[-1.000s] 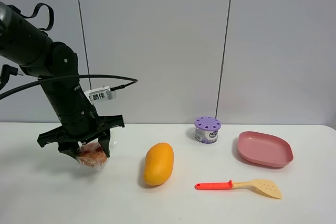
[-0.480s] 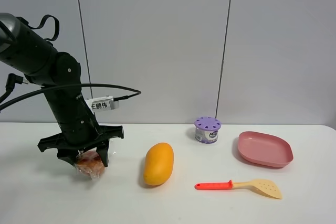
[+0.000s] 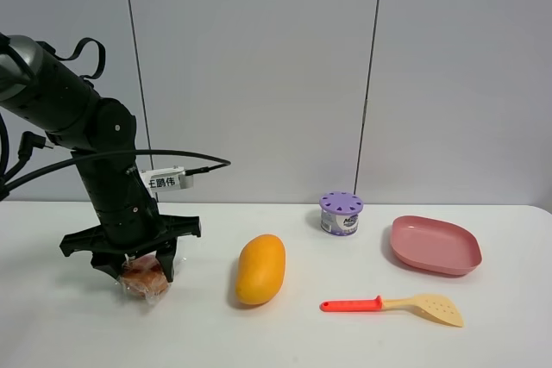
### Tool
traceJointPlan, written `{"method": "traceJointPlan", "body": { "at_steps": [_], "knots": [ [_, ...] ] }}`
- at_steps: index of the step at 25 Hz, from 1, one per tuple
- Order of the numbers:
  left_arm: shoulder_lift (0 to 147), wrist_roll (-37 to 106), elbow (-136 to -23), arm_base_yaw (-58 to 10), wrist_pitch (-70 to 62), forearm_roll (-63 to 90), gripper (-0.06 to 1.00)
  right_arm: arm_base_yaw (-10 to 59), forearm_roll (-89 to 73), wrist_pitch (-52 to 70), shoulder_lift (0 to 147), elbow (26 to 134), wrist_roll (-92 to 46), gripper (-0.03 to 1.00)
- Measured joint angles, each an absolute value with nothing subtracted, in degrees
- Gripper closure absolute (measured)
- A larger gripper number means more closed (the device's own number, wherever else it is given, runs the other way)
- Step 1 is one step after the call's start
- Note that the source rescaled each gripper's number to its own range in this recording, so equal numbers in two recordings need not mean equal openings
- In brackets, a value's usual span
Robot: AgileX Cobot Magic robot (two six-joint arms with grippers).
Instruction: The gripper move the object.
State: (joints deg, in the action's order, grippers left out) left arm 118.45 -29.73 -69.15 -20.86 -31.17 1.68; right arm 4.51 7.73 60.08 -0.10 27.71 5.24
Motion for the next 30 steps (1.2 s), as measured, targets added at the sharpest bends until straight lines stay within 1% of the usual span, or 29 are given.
{"method": "traceJointPlan", "body": {
  "at_steps": [7, 8, 9, 10, 11, 13, 14, 15, 18, 21, 25, 30],
  "knots": [
    [118.45, -29.52, -69.15, -20.86, -30.56, 1.68, 0.94, 4.51, 7.73, 60.08, -0.10, 27.71, 5.24, -0.03],
    [118.45, -29.14, -69.15, -20.86, -30.56, 1.68, 0.92, 4.51, 7.73, 60.08, -0.10, 27.71, 5.24, -0.03],
    [118.45, -28.47, -69.15, -20.86, -30.56, 1.68, 0.85, 4.51, 7.73, 60.08, -0.10, 27.71, 5.24, -0.03],
    [118.45, -27.60, -69.15, -20.86, -30.61, 1.68, 0.71, 4.51, 7.73, 60.08, -0.10, 27.71, 5.24, -0.03],
    [118.45, -26.82, -69.15, -20.86, -30.61, 1.68, 0.56, 4.51, 7.73, 60.08, -0.10, 27.71, 5.24, -0.03],
    [118.45, -25.65, -69.15, -20.86, -30.85, 1.78, 0.29, 4.51, 7.73, 60.08, -0.10, 27.71, 5.24, -0.03],
    [118.45, -25.31, -69.15, -20.86, -31.17, 1.84, 0.20, 4.51, 7.73, 60.08, -0.10, 27.71, 5.24, -0.03],
    [118.45, -25.09, -69.15, -20.86, -31.64, 1.89, 0.15, 4.51, 7.73, 60.08, -0.10, 27.71, 5.24, -0.03],
    [116.64, -24.98, -69.70, -20.86, -34.60, 1.89, 0.10, 4.51, 7.73, 60.08, -0.10, 27.71, 5.24, -0.03],
    [111.98, -24.62, -73.24, -20.86, -40.69, 1.51, 0.09, 4.51, 7.73, 60.08, -0.10, 27.71, 5.24, -0.03],
    [102.98, -23.56, -80.93, -20.86, -50.06, -1.19, 0.09, 4.51, 7.73, 60.08, -0.10, 27.71, 5.24, -0.03],
    [93.03, -21.99, -88.44, -19.67, -65.90, -7.57, 0.09, 4.51, 7.73, 60.08, -0.10, 27.71, 5.24, -0.03]
  ]
}}
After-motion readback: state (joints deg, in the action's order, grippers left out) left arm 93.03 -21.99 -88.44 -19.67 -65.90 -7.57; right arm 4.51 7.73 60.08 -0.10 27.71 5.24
